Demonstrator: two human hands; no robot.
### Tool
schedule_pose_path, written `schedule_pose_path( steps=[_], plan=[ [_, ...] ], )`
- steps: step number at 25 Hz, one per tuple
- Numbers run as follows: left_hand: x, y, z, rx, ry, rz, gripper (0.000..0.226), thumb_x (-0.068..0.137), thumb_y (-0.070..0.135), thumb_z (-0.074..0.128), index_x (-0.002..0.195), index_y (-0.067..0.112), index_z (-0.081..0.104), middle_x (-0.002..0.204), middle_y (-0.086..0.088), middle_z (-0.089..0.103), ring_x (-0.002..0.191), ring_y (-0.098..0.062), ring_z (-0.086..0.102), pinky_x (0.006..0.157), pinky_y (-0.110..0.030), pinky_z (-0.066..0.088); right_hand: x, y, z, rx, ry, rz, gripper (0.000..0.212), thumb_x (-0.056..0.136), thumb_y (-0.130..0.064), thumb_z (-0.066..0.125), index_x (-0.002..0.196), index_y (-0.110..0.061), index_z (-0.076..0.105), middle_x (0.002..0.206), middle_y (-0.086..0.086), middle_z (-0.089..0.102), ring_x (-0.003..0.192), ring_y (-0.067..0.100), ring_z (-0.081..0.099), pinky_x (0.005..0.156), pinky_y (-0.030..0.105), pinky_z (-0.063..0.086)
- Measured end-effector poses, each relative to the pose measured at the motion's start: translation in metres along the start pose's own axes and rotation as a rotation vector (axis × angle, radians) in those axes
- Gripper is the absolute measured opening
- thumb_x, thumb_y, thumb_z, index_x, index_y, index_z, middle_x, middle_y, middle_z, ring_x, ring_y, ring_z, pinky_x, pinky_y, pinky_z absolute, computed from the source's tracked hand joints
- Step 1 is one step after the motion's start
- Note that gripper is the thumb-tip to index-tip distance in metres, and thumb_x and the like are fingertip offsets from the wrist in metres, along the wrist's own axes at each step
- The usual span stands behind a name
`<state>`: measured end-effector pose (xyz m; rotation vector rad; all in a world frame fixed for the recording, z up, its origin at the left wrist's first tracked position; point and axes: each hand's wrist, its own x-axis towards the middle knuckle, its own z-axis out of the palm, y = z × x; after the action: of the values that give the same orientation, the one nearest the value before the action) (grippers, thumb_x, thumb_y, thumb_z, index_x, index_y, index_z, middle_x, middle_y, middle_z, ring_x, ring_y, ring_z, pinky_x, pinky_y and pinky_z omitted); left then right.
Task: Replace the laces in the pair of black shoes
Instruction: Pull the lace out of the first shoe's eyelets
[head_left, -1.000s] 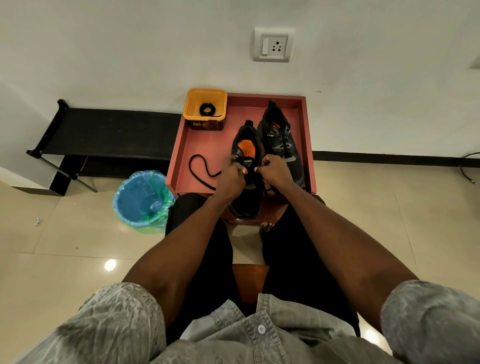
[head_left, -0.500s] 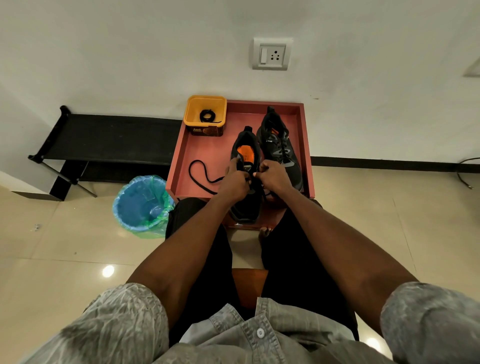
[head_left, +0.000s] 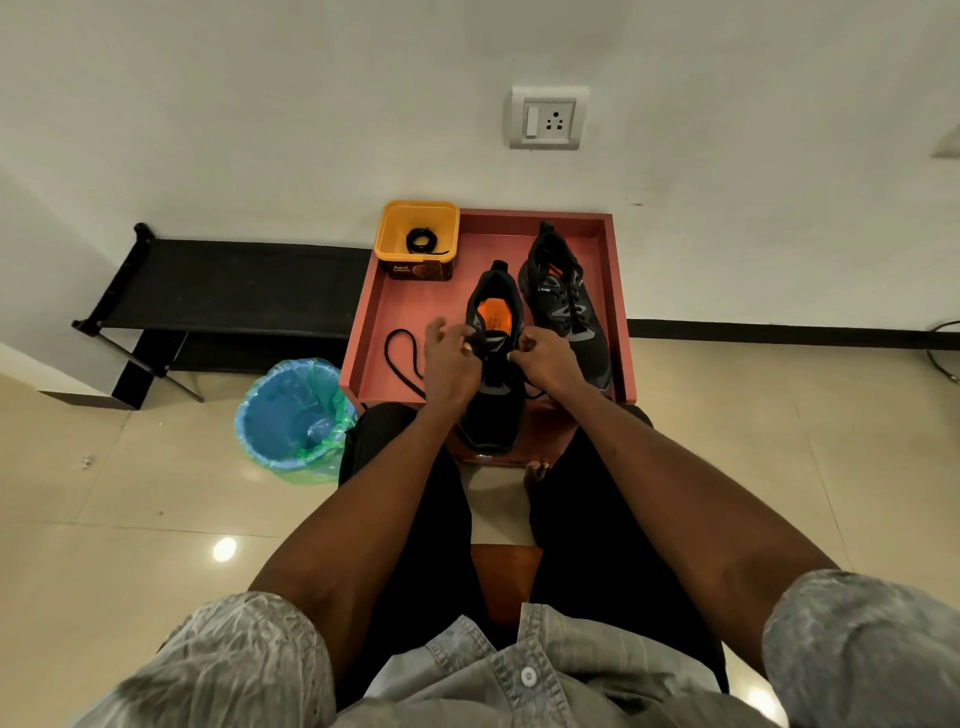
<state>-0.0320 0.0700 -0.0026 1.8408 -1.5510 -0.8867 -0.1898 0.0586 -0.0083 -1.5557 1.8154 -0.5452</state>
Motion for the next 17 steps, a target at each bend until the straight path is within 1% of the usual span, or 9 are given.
schedule_pose_path(
  steps=[1, 2, 3, 5, 9, 12, 14, 15, 17],
  plan=[
    [0.004, 0.001, 0.001, 0.128, -0.101, 0.123, 0.033, 0.093, 0.004, 0.052, 0.123, 0.01, 0.065, 0.153, -0.009, 0.029, 0.137, -0.026, 0.033, 0.111, -0.036, 0.036, 0.0, 0.0, -0.001, -0.007, -0.003, -0.006, 0.027, 0.087, -0.027, 0.071, 0.075, -0.016, 0.049, 0.072, 0.001, 0.056, 0.063, 0.016, 0.052, 0.051, 0.027, 0.033],
    [0.006, 0.001, 0.004, 0.24, -0.2, 0.199, 0.034, 0.094, 0.01, 0.054, 0.126, 0.013, 0.065, 0.159, -0.009, 0.019, 0.143, -0.03, 0.022, 0.117, -0.043, 0.029, -0.001, 0.001, -0.002, -0.009, -0.004, -0.005, 0.026, 0.088, -0.028, 0.071, 0.076, -0.017, 0.05, 0.071, 0.0, 0.056, 0.063, 0.015, 0.052, 0.051, 0.027, 0.032],
    [0.006, 0.0, 0.007, 0.339, -0.269, 0.25, 0.033, 0.095, 0.016, 0.055, 0.126, 0.016, 0.066, 0.162, -0.01, 0.012, 0.146, -0.033, 0.016, 0.118, -0.048, 0.025, -0.001, 0.001, -0.002, -0.006, -0.005, -0.002, 0.026, 0.088, -0.028, 0.07, 0.077, -0.017, 0.05, 0.071, -0.001, 0.056, 0.063, 0.014, 0.052, 0.051, 0.027, 0.032],
    [0.001, -0.003, 0.014, 0.455, -0.288, 0.3, 0.032, 0.095, 0.021, 0.056, 0.125, 0.019, 0.066, 0.163, -0.013, 0.005, 0.147, -0.036, 0.012, 0.116, -0.053, 0.026, -0.001, 0.002, 0.0, 0.002, -0.001, 0.004, 0.024, 0.089, -0.029, 0.069, 0.077, -0.018, 0.051, 0.07, -0.002, 0.056, 0.063, 0.014, 0.052, 0.051, 0.027, 0.031],
    [0.002, -0.007, 0.016, 0.485, -0.244, 0.318, 0.021, 0.093, 0.02, 0.058, 0.109, 0.011, 0.069, 0.16, -0.014, 0.009, 0.14, -0.039, 0.023, 0.109, -0.054, 0.034, 0.0, 0.002, -0.001, -0.006, -0.002, 0.017, 0.026, 0.088, -0.03, 0.071, 0.076, -0.02, 0.05, 0.072, -0.002, 0.057, 0.063, 0.014, 0.052, 0.051, 0.027, 0.032],
    [0.0, -0.008, 0.012, 0.381, -0.259, 0.333, 0.015, 0.094, 0.013, 0.057, 0.103, 0.002, 0.056, 0.152, -0.017, 0.018, 0.125, -0.039, 0.039, 0.1, -0.047, 0.043, -0.001, 0.0, 0.001, 0.008, 0.011, 0.038, 0.028, 0.087, -0.029, 0.07, 0.072, -0.021, 0.048, 0.073, 0.0, 0.058, 0.065, 0.016, 0.055, 0.051, 0.027, 0.034],
    [-0.002, -0.01, 0.004, 0.244, -0.166, 0.338, 0.007, 0.096, 0.006, 0.048, 0.101, 0.001, 0.05, 0.145, -0.017, 0.026, 0.111, -0.034, 0.048, 0.087, -0.038, 0.046, -0.002, 0.002, 0.002, 0.043, 0.038, 0.044, 0.027, 0.085, -0.025, 0.068, 0.07, -0.019, 0.047, 0.072, 0.003, 0.058, 0.067, 0.021, 0.058, 0.053, 0.03, 0.039],
    [-0.001, -0.014, -0.001, 0.164, -0.073, 0.28, 0.007, 0.096, 0.004, 0.045, 0.101, 0.001, 0.049, 0.141, -0.017, 0.029, 0.107, -0.029, 0.048, 0.084, -0.033, 0.045, -0.003, 0.004, 0.002, 0.065, 0.047, 0.045, 0.025, 0.085, -0.024, 0.067, 0.07, -0.017, 0.047, 0.071, 0.004, 0.058, 0.067, 0.024, 0.059, 0.056, 0.033, 0.042],
    [0.003, -0.022, -0.01, 0.01, 0.148, 0.024, 0.017, 0.097, 0.004, 0.042, 0.111, -0.004, 0.049, 0.136, -0.019, 0.032, 0.11, -0.03, 0.047, 0.088, -0.031, 0.042, -0.004, 0.005, 0.001, 0.083, 0.051, 0.044, 0.024, 0.086, -0.022, 0.066, 0.071, -0.016, 0.047, 0.07, 0.005, 0.056, 0.065, 0.023, 0.057, 0.058, 0.033, 0.043]
  ],
)
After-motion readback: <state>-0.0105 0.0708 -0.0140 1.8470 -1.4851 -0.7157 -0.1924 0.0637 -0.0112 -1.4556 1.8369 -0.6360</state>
